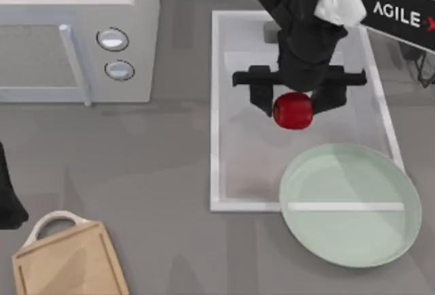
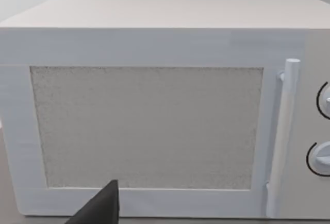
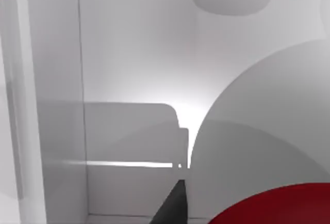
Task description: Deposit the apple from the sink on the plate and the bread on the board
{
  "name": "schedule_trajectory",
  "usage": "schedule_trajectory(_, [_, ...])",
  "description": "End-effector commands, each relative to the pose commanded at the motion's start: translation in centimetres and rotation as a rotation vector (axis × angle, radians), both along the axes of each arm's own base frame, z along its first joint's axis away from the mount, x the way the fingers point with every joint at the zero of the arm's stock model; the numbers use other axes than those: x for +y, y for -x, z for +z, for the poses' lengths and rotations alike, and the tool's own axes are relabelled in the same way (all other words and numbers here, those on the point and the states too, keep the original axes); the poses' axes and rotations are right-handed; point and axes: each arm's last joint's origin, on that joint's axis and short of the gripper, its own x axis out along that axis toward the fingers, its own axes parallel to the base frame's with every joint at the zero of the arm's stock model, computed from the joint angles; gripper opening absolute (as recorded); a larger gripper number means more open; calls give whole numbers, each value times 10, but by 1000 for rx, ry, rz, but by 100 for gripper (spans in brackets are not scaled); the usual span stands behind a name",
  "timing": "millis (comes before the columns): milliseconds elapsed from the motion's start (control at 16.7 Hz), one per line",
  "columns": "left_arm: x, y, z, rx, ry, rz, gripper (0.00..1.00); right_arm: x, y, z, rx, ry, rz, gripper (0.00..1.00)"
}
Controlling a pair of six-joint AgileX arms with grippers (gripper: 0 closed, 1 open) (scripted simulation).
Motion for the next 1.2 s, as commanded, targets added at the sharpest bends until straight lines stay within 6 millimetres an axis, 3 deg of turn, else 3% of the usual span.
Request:
schedule_trajectory(540, [0, 0, 0, 0, 0, 0, 100, -38, 54, 44, 47, 11, -6, 0])
schedule_trajectory(900, [0, 0, 0, 0, 0, 0, 100, -61, 89, 53, 101, 28, -10, 0])
schedule_trajectory(1200, [0, 0, 0, 0, 0, 0, 100, -68, 100, 54, 120, 33, -11, 0])
